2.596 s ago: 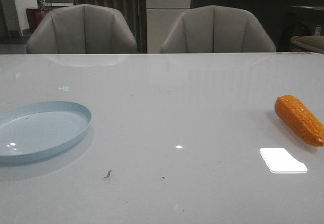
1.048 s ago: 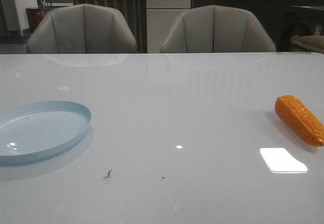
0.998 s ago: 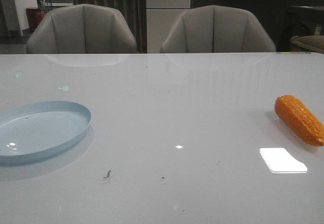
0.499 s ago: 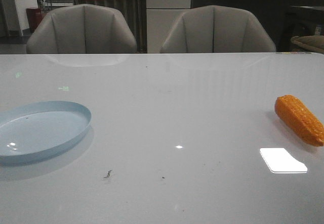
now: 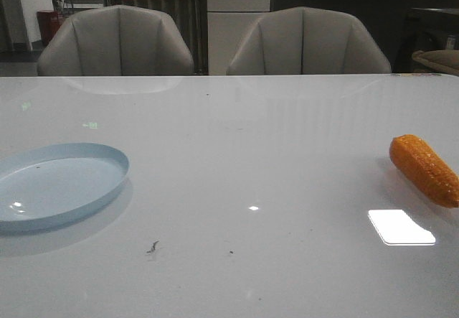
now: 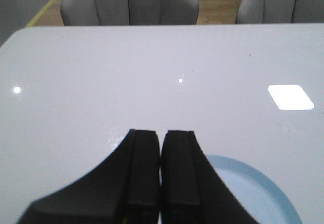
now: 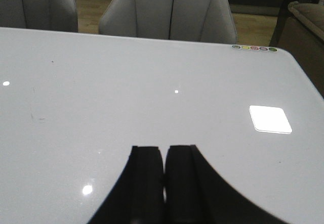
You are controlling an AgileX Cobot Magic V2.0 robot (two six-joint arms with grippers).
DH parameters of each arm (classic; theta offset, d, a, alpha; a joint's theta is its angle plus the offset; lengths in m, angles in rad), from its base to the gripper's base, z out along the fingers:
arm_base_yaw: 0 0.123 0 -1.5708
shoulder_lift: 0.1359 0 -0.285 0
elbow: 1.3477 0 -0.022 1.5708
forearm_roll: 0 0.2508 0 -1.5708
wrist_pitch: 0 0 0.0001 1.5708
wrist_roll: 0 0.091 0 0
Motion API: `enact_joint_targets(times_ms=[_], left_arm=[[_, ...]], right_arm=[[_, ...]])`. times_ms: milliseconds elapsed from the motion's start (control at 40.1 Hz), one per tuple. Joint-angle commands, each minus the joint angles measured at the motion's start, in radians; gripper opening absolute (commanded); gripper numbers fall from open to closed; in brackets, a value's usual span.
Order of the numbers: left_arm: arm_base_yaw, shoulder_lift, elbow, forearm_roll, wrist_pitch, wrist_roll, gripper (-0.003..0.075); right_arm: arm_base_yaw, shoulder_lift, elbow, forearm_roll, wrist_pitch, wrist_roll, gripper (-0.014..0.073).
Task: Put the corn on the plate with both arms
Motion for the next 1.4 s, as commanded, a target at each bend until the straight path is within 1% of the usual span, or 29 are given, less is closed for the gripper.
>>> enact_joint_targets(times_ms=[0, 25, 75, 100, 150, 200, 324, 474, 524, 649, 824, 998, 1048, 1123, 1223, 1248, 1273, 1323, 1373], left_arm=[[-0.026, 0.045, -0.031, -0.017, -0.095, -0.011, 0.0224], [-0.031, 0.059, -0.031, -0.021, -0.095, -0.011, 0.0267], [-0.038, 0.081, -0.031, -0.045, -0.095, -0.011, 0.0349], [-0.040, 0.088, -0.031, -0.068, -0.095, -0.011, 0.0392], [-0.033, 0.104, -0.038, -0.104, -0.084, -0.011, 0.0444], [-0.005, 0.128, -0.073, -0.151, 0.017, -0.011, 0.0447], [0.055, 0.241, -0.233, -0.147, 0.311, -0.011, 0.0445], [0.055, 0.413, -0.444, -0.037, 0.534, -0.002, 0.0441], [0.055, 0.471, -0.510, -0.030, 0.608, -0.002, 0.0440], [0.055, 0.576, -0.593, -0.029, 0.699, -0.002, 0.0440], [0.055, 0.699, -0.672, -0.029, 0.810, -0.002, 0.0440], [0.055, 0.773, -0.693, -0.029, 0.844, -0.002, 0.0440], [0.055, 0.783, -0.693, -0.029, 0.844, -0.002, 0.0432], [0.055, 0.797, -0.693, -0.029, 0.844, -0.002, 0.0367], [0.055, 0.800, -0.693, -0.029, 0.850, -0.002, 0.0171], [0.055, 0.800, -0.693, -0.029, 0.850, -0.002, 0.0099], [0.055, 0.800, -0.693, -0.029, 0.850, -0.002, 0.0078], [0.055, 0.800, -0.696, -0.029, 0.848, -0.002, 0.0121], [0.055, 0.800, -0.702, -0.031, 0.845, -0.002, 0.0122]], right_arm=[[-0.004, 0.020, -0.036, -0.008, -0.073, -0.002, 0.0337], [-0.004, 0.029, -0.036, -0.008, -0.067, -0.002, 0.0395], [-0.004, 0.044, -0.036, -0.008, -0.053, -0.002, 0.0465], [-0.004, 0.051, -0.036, -0.008, -0.042, -0.002, 0.0483], [-0.004, 0.058, -0.036, -0.008, -0.019, -0.002, 0.0487], [-0.004, 0.058, -0.036, -0.008, 0.003, -0.002, 0.0487], [-0.004, 0.058, -0.036, -0.002, 0.037, -0.002, 0.0487], [-0.004, 0.058, -0.036, -0.002, 0.037, -0.002, 0.0487], [-0.004, 0.058, -0.036, -0.002, 0.038, -0.002, 0.0487], [-0.004, 0.058, -0.036, -0.002, 0.039, -0.002, 0.0487], [-0.004, 0.058, -0.036, -0.002, 0.039, -0.002, 0.0487], [-0.004, 0.058, -0.036, -0.002, 0.039, -0.002, 0.0487], [-0.004, 0.058, -0.036, -0.002, 0.052, -0.002, 0.0487], [-0.004, 0.058, -0.036, -0.002, 0.057, -0.002, 0.0487], [-0.004, 0.058, -0.036, -0.002, 0.072, -0.002, 0.0487], [-0.004, 0.058, -0.036, -0.002, 0.079, -0.002, 0.0487], [-0.004, 0.058, -0.036, -0.002, 0.085, -0.002, 0.0487], [-0.004, 0.058, -0.036, -0.002, 0.094, -0.002, 0.0487], [-0.004, 0.058, -0.036, -0.002, 0.101, -0.002, 0.0487]])
